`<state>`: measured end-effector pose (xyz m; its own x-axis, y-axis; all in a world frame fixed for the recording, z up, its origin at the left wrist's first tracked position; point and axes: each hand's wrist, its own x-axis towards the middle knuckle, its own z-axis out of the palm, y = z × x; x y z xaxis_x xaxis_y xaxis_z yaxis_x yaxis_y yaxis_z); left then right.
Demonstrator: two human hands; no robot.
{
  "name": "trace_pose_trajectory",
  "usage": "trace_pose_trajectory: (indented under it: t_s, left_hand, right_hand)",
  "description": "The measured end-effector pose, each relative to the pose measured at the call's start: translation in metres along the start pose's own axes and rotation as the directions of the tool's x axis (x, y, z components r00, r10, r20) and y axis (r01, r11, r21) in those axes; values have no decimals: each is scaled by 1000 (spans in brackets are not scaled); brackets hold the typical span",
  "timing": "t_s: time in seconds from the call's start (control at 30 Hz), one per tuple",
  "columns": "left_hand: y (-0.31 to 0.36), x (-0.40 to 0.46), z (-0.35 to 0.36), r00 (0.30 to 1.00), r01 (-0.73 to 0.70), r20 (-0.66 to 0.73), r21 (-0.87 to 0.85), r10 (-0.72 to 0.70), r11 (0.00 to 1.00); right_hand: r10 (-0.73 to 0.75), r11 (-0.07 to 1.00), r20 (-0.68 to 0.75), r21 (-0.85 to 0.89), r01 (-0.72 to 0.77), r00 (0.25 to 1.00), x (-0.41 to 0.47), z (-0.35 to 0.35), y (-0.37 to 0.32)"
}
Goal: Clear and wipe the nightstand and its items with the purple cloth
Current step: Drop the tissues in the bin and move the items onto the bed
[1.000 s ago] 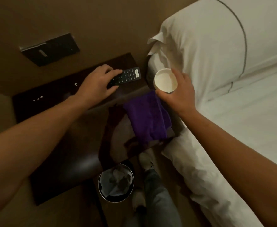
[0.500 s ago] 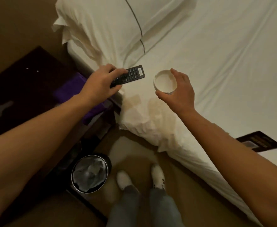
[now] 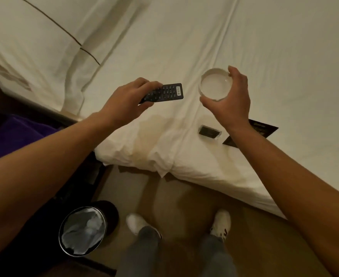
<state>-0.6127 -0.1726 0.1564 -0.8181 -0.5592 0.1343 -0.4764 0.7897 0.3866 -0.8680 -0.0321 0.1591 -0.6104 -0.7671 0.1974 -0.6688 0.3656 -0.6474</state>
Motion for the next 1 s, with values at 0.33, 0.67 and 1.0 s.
trace_pose_trajectory:
  t_s: [0.33,0.67,1.0]
  left_hand:
    - [140,116,53,992,-119,-35,14,119,993]
    - [298,193,159,952,-292,74,-80,298,953]
    - [367,202,270,901,-319,254,-160,351,934]
  right_hand:
    - [87,996,-77,37,-84,993,25,-122,136]
    - [256,967,-194,71,-246,947,11,-222,297]
    - [414,910,-102,24,-413,905,-50,-245,427]
